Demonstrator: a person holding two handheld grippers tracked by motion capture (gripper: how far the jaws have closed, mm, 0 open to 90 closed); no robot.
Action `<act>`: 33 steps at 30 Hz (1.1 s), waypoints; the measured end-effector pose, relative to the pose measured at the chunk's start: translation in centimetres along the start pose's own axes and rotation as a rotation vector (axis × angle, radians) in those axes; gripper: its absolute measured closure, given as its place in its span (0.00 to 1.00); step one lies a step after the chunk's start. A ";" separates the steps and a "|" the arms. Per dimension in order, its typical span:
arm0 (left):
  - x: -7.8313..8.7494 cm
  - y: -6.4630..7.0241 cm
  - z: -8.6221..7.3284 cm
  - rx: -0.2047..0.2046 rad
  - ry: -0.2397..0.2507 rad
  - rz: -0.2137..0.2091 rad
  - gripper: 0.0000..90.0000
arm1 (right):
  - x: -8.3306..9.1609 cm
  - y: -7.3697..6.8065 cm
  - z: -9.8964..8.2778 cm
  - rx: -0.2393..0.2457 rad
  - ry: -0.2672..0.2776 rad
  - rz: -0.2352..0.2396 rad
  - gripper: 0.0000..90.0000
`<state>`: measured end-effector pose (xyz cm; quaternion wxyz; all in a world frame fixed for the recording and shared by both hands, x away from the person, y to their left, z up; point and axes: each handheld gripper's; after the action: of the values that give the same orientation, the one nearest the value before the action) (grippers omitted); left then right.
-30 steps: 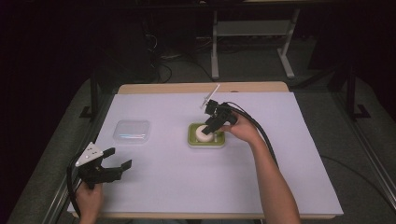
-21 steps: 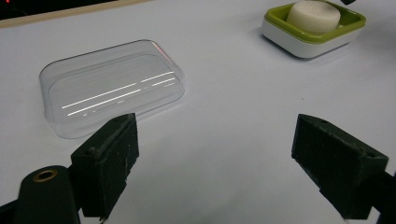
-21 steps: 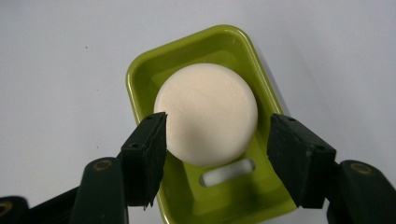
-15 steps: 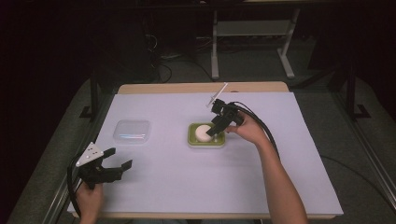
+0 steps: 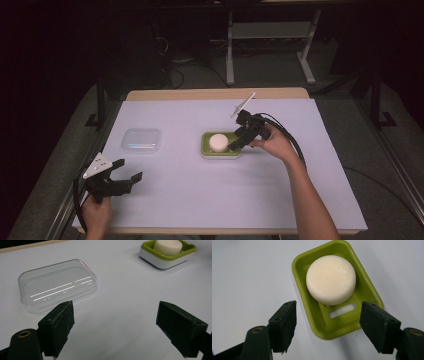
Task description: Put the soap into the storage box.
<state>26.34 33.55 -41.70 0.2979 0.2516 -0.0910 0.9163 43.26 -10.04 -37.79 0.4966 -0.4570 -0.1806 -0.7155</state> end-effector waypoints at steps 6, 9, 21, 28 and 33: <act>0.0 0.0 0.0 -0.001 -0.003 0.000 0.16 | 0.3 -0.3 -0.7 -0.006 0.003 0.005 0.30; 0.0 0.0 0.0 -0.002 -0.002 -0.001 0.16 | 0.5 -0.4 -1.0 -0.009 0.004 0.005 0.29; -0.1 0.1 0.0 -0.001 -0.004 -0.001 0.16 | 1.1 -0.9 -2.4 -0.017 0.038 0.017 0.29; 0.0 0.1 0.0 -0.003 -0.006 -0.001 0.16 | 1.7 -1.5 -3.2 -0.007 0.047 0.008 0.28; 0.0 0.1 0.0 -0.013 -0.005 -0.001 0.16 | 2.0 -1.6 -4.1 -0.013 0.049 0.004 0.28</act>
<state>26.27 33.42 -41.67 0.2999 0.2518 -0.0976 0.9150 39.75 -13.35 -37.89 0.4994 -0.4431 -0.1629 -0.7265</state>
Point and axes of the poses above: each handheld gripper's, and its own axes: x roughly backward along the jaws, z roughly out of its top, y roughly to its right, and after that the axes turned 4 degrees about -x, right-handed
